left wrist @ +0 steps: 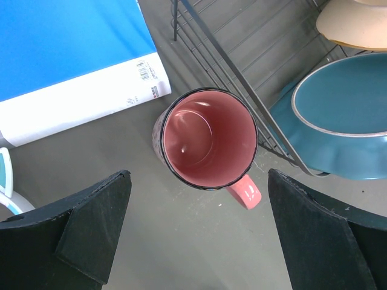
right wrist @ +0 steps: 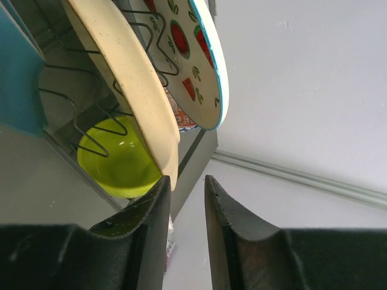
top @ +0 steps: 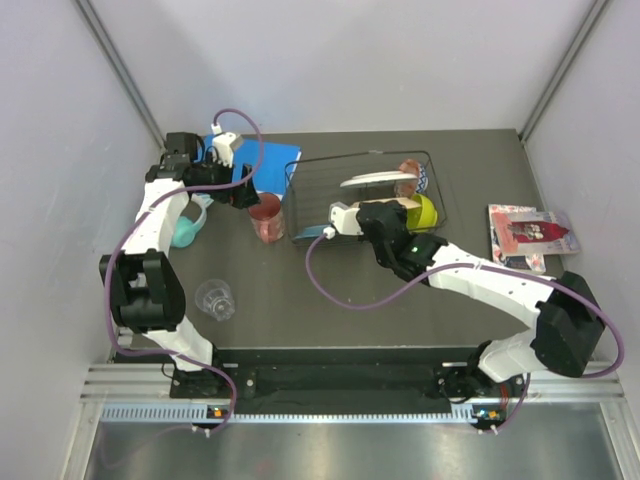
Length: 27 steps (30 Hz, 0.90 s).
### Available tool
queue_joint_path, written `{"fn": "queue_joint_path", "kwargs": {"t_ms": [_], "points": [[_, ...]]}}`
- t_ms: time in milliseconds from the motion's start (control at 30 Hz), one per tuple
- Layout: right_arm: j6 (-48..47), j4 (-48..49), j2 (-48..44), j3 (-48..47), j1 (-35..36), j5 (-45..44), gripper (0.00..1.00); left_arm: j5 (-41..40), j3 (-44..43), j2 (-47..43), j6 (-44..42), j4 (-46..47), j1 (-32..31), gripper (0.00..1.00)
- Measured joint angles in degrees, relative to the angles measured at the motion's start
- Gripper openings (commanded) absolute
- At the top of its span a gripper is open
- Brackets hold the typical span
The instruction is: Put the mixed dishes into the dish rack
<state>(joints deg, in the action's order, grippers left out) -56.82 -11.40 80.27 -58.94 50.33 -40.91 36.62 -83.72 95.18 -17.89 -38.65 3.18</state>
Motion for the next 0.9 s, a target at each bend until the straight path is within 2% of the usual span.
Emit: {"fn": "queue_joint_path", "kwargs": {"t_ms": [200, 400, 633, 900], "points": [[3.7, -1.5, -0.1, -1.7, 0.0, 0.6, 0.34, 0.1, 0.0, 0.2, 0.0, 0.0, 0.2, 0.99], [7.7, -3.2, -4.1, -2.4, 0.3, 5.4, 0.35, 0.5, 0.0, 0.8, 0.0, 0.0, 0.2, 0.99], [11.0, -8.8, -6.5, -9.1, 0.6, 20.2, 0.35, 1.1, 0.0, 1.0, 0.0, 0.0, 0.2, 0.99], [13.0, -12.0, 0.4, -18.9, 0.6, 40.9, 0.38, 1.6, 0.0, 1.0, 0.0, 0.0, 0.2, 0.99]]}}
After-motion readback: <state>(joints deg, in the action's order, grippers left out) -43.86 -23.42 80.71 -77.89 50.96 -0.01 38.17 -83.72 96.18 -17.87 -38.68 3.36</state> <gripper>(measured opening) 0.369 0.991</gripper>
